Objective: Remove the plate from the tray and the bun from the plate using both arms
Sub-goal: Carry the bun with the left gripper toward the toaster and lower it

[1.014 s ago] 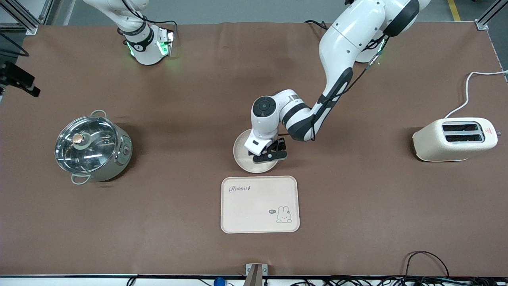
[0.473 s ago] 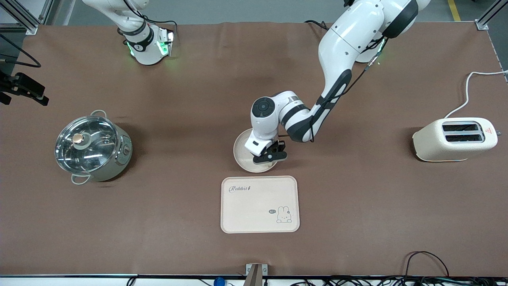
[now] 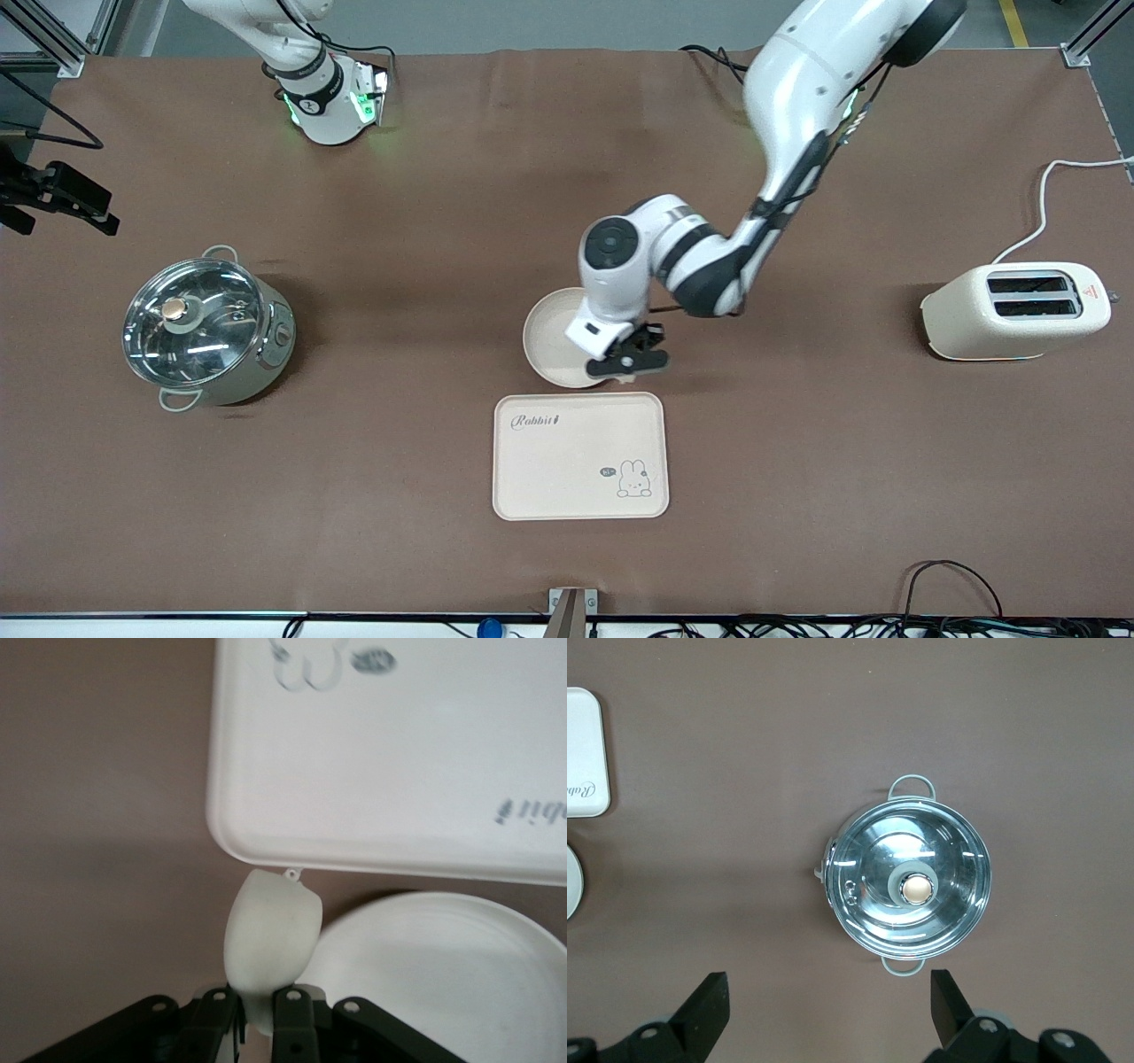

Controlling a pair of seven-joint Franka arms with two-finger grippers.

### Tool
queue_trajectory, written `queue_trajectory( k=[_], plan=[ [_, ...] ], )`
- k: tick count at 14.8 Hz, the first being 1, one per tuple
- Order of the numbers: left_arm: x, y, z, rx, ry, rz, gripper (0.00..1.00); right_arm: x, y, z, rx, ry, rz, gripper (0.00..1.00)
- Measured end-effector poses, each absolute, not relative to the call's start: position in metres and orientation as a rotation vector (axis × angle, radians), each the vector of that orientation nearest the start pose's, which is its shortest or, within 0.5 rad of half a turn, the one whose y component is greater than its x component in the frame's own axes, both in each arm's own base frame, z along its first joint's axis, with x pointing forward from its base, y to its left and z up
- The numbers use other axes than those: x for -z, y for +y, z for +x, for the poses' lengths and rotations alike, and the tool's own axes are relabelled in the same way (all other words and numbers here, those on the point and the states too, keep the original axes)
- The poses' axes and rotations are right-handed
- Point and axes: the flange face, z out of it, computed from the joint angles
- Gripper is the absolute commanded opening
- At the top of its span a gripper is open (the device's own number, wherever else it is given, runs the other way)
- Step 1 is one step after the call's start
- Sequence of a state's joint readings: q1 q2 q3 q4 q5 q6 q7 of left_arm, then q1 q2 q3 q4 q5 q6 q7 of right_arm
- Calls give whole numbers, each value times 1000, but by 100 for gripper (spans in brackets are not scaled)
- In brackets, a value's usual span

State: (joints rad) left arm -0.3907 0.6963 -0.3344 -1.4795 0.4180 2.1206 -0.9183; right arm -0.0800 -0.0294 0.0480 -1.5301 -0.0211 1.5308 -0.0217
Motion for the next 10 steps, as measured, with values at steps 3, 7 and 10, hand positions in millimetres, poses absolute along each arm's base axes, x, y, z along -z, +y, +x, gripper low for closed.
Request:
queue_trajectory(
  k=[3,7,10],
  plan=[
    [-318,-310,618,60,50,-3058,0,-656,-19,542,50,18,-3164,100],
    [-278,-154,641,-110,134,-3120,10,-656,-18,542,51,14,-3164,100],
    [-220,-116,630,-220,128,-3163,64,-656,-17,542,52,13,-3164,100]
  ],
)
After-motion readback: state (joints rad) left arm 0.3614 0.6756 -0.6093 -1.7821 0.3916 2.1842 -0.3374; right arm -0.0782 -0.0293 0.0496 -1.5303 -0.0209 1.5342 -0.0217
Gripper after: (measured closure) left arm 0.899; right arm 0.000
